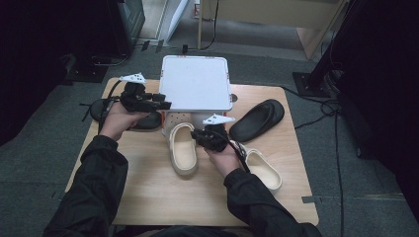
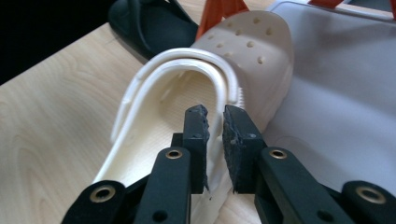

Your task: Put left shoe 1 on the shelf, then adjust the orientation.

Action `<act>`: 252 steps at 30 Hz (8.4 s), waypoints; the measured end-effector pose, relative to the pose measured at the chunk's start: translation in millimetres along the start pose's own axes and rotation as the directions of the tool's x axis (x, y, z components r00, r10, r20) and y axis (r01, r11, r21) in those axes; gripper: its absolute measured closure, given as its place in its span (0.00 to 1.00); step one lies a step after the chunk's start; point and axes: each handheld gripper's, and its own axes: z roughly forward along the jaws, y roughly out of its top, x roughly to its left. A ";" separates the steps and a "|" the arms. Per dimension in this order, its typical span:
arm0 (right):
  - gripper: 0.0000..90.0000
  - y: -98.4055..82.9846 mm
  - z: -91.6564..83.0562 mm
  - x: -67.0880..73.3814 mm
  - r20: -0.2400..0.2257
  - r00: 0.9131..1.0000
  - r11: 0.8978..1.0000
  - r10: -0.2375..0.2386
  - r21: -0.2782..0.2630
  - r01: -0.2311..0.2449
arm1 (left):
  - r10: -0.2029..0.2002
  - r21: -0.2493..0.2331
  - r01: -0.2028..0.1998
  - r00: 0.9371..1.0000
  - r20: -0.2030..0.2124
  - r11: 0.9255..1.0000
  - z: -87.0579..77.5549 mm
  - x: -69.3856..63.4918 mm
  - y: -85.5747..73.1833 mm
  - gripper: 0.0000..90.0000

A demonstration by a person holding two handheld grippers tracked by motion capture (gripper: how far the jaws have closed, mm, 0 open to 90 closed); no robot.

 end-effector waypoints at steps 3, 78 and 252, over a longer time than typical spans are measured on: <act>0.88 -2.8 -10.9 6.6 -0.027 0.999 1.000 -0.018 0.001 0.018 | 0.000 0.000 0.000 1.000 -0.002 1.000 0.2 -0.3 0.0 0.54; 0.80 -40.9 48.8 30.5 -0.096 0.995 0.998 -0.035 0.056 0.040 | 0.016 -0.008 -0.016 1.000 -0.014 1.000 0.7 -0.6 -1.3 0.58; 0.84 -70.4 -88.8 -95.7 -0.015 0.999 0.994 -0.046 0.103 0.048 | 0.056 0.159 -0.061 0.998 0.035 0.985 71.9 -101.3 -94.8 0.78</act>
